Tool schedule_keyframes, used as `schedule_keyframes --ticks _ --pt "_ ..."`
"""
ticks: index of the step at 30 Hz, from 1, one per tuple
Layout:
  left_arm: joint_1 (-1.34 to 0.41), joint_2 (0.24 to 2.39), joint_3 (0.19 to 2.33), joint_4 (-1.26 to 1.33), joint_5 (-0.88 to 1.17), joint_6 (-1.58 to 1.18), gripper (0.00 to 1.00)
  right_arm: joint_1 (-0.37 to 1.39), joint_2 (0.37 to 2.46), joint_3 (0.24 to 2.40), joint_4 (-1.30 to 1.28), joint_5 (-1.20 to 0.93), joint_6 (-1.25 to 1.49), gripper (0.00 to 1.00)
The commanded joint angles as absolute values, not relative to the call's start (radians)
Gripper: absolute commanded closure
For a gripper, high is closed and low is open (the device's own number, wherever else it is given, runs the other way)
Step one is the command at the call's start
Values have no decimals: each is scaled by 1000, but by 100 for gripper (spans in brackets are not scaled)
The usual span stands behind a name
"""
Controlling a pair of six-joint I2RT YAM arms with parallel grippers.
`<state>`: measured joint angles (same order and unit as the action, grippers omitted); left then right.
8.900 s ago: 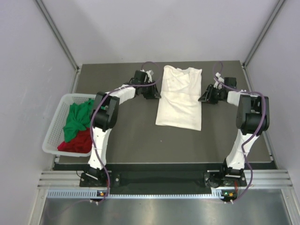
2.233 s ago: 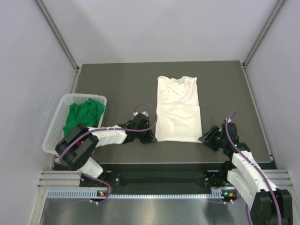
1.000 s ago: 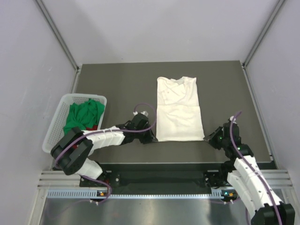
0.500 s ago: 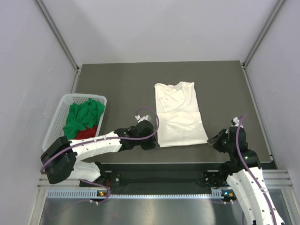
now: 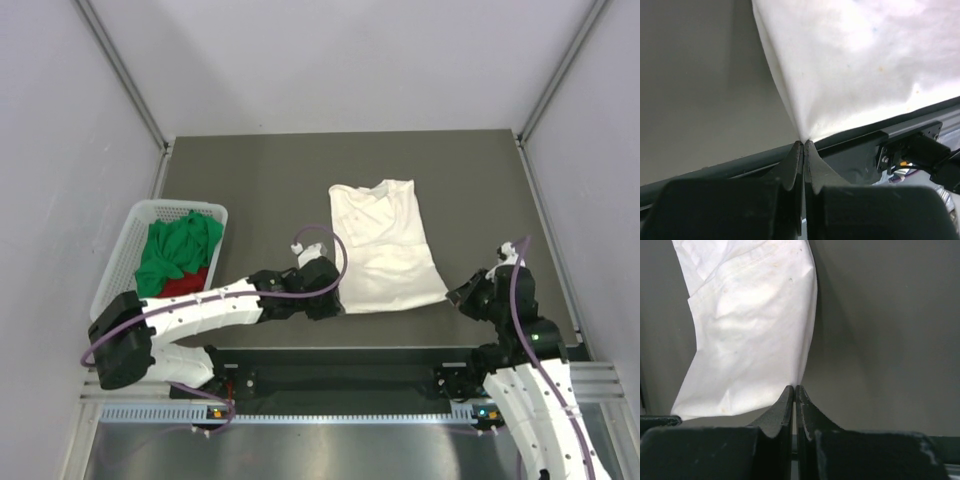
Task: Fold and stack the t-shirts
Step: Fold the tshirt
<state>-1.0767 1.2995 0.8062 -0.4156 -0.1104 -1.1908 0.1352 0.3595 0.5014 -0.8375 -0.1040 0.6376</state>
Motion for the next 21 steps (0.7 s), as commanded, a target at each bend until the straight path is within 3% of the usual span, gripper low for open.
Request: schedule_keyframes --ticks 1,11,21 --pt "-1069 1305 923 -512 -208 -1186 100 144 411 561 -770 -104 626 100" --pt "-894 1373 1101 -502 -169 -979 100 143 650 739 -594 -117 658 100" --pt "-635 1633 1409 -528 -49 -802 100 141 1070 969 -331 -147 637 100"
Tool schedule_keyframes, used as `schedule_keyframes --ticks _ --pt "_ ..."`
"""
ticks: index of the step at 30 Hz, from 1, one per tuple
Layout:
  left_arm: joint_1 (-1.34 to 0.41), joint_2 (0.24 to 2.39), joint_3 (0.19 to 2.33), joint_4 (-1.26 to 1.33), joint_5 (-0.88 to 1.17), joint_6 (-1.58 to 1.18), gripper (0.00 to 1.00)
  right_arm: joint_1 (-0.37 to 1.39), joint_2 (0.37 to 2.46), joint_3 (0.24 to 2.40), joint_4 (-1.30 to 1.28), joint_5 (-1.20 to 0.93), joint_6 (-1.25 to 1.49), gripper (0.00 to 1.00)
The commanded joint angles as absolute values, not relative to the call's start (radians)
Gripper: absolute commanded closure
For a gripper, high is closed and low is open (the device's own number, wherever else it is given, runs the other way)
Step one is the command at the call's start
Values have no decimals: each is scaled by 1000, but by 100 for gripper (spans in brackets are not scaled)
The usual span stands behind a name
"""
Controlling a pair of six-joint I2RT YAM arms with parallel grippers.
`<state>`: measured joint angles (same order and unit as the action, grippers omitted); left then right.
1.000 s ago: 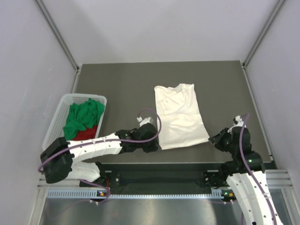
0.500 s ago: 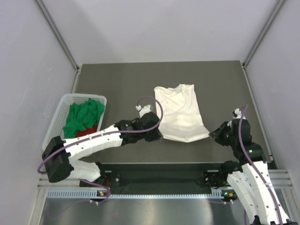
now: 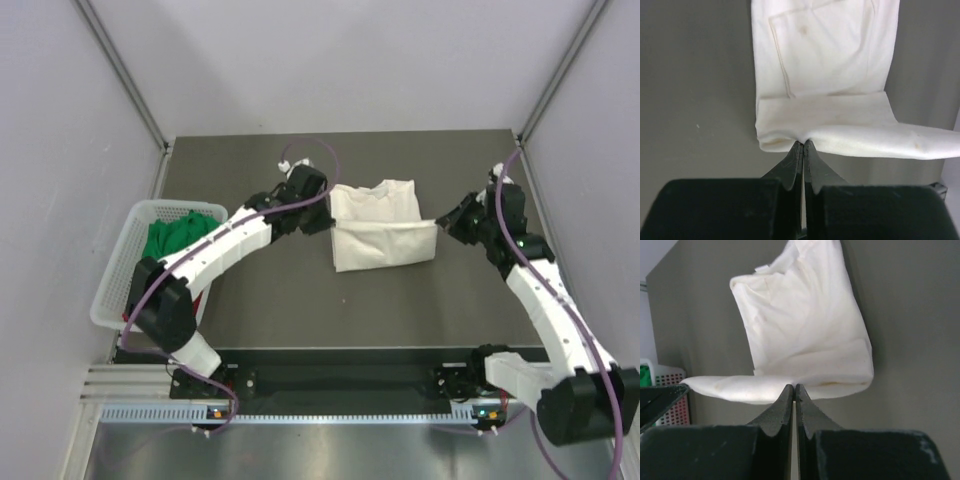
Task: Fold and stack the t-shirts
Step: Fold the tshirt
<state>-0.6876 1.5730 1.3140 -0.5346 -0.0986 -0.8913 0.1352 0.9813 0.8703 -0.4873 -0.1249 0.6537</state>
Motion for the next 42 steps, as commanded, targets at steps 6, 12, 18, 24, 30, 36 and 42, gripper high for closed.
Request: schedule_keyframes --ticks 6,12,18,24,30,36,42 --pt "-548 1837 1635 -514 40 -716 100 140 1299 1098 -184 -196 646 100" --pt "-465 1989 1807 -465 87 -709 100 124 1523 1247 -114 -242 666 100" --pt "-416 2126 1949 -433 118 -695 100 114 1699 1380 -84 -253 670 100" --pt "-373 2235 1968 -292 146 -675 100 84 1848 1468 -52 -285 684 100" --pt "-344 2342 1985 -125 205 -652 100 60 2008 1557 -8 -331 699 98" --pt "-324 2465 2097 -80 243 -643 94 43 2184 1693 22 -364 710 88" --pt "-314 2422 2163 -188 112 -557 75 8 2206 1731 -57 -406 617 44"
